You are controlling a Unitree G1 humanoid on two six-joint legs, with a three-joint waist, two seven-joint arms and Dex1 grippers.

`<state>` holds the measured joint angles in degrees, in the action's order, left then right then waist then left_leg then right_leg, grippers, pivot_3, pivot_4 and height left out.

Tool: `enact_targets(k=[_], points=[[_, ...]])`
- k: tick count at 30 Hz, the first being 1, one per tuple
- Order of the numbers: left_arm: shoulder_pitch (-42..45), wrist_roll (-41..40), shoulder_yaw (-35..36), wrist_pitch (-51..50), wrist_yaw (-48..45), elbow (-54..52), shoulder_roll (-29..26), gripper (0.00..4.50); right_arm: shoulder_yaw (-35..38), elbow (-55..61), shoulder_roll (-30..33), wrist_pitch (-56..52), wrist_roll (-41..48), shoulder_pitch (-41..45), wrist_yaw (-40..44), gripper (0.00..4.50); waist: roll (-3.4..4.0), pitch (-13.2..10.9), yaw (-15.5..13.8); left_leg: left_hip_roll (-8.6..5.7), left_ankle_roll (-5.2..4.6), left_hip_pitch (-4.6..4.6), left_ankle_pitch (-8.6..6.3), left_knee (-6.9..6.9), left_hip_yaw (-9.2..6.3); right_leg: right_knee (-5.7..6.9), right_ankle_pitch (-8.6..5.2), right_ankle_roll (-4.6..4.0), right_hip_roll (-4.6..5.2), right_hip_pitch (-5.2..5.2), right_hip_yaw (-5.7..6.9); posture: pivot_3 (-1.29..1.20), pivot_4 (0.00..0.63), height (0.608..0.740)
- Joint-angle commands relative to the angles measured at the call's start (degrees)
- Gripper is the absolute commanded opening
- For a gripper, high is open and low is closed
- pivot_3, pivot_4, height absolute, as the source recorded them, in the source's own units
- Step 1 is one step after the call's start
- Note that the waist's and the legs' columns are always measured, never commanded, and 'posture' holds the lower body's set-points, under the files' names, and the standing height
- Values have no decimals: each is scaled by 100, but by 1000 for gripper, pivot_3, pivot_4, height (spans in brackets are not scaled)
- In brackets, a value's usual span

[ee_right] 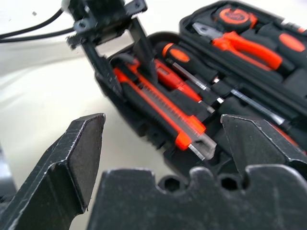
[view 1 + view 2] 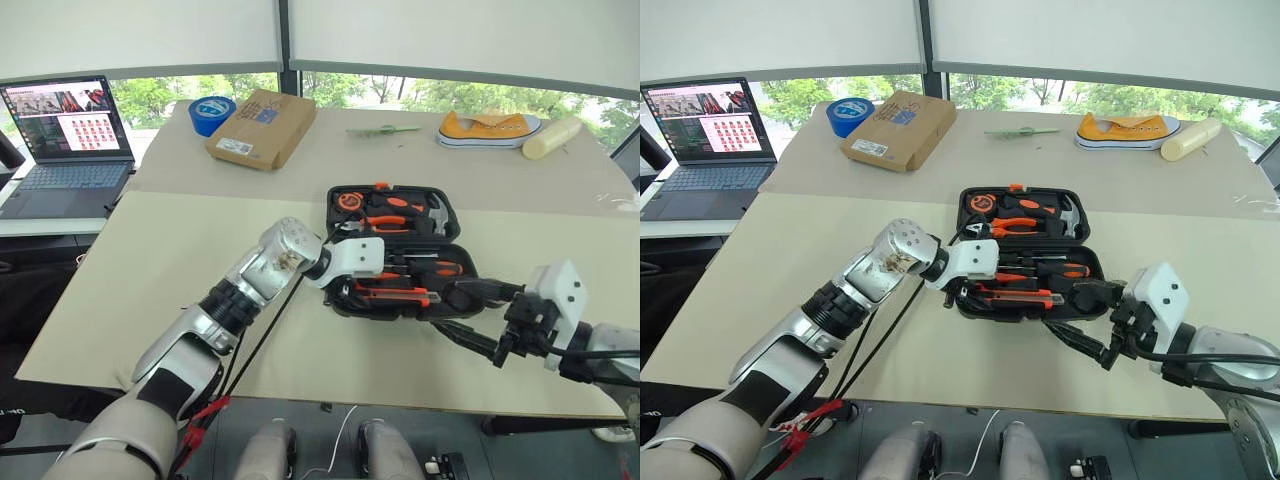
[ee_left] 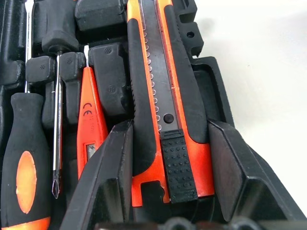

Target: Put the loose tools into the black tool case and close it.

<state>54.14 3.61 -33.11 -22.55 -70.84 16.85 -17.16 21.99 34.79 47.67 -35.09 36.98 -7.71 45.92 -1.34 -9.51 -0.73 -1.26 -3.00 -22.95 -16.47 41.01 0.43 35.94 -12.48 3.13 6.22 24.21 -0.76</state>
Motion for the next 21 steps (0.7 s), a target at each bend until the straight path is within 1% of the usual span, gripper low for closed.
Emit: enact_targets(k=[1, 5, 7, 9, 11, 12, 14, 15, 19, 21], points=[[139, 136, -177, 19, -162, 52, 75, 1749, 7, 34, -41, 130, -40, 93, -61, 4500, 0, 0, -5, 0, 0, 0, 0, 0, 0, 0, 0, 0, 0, 0, 0, 0, 150, 735], [166, 188, -181, 17, -179, 93, 132, 1749, -42, 47, -80, 141, -65, 112, -97, 4500, 0, 0, -2, -1, 0, 0, 0, 1, 0, 0, 0, 0, 0, -3, 0, 0, 150, 735], [238, -48, 7, -273, -296, -61, 176, 2756, -78, 66, -118, 140, -82, 102, -119, 4500, 0, 0, -2, 0, 0, 1, 0, 0, 0, 1, 0, 0, 0, -2, 0, 0, 150, 735], [344, -426, 304, -777, -475, -311, 190, 3399, -104, 96, -149, 137, -92, 70, -122, 4500, 1, 0, 0, 0, 0, -1, 0, 0, 0, 3, 0, 0, 0, -1, 1, 0, 150, 735], [445, -661, 532, -1110, -584, -465, 136, 4199, -122, 109, -163, 139, -100, 45, -117, 4500, 1, 0, 3, 1, 0, -4, 0, 1, 0, 8, 0, 0, 0, 2, 1, 0, 150, 735], [492, -751, 623, -1252, -637, -522, 70, 4397, -129, 102, -165, 148, -112, 35, -106, 4500, 0, 0, 2, 1, 0, -4, 0, 1, -1, 11, 0, 0, 0, 2, 1, 0, 150, 735], [546, -861, 745, -1383, -665, -569, -51, 4397, -141, 61, -164, 168, -136, 38, -86, 4500, 1, 0, 7, 1, 0, -3, 0, 1, -1, 9, 0, 0, 0, 2, 1, 0, 150, 735], [550, -860, 775, -1325, -651, -545, -115, 4224, -147, 35, -160, 170, -140, 53, -79, 4500, 1, 0, 7, 1, 0, -2, 0, 2, 0, 8, 0, 0, 0, 2, 0, 0, 150, 735], [459, -677, 658, -784, -585, -329, -310, 3103, -181, -45, -148, 187, -169, 115, -47, 4500, 2, 1, 17, 1, 0, 5, 0, -2, 0, 5, 0, 0, -1, 0, -1, 0, 150, 735], [390, -545, 550, -423, -544, -206, -355, 2310, -205, -73, -146, 188, -183, 161, -38, 4500, 2, 1, 10, 0, 0, 4, 0, -1, 0, 6, 0, 0, -1, 0, -1, 0, 150, 735]])
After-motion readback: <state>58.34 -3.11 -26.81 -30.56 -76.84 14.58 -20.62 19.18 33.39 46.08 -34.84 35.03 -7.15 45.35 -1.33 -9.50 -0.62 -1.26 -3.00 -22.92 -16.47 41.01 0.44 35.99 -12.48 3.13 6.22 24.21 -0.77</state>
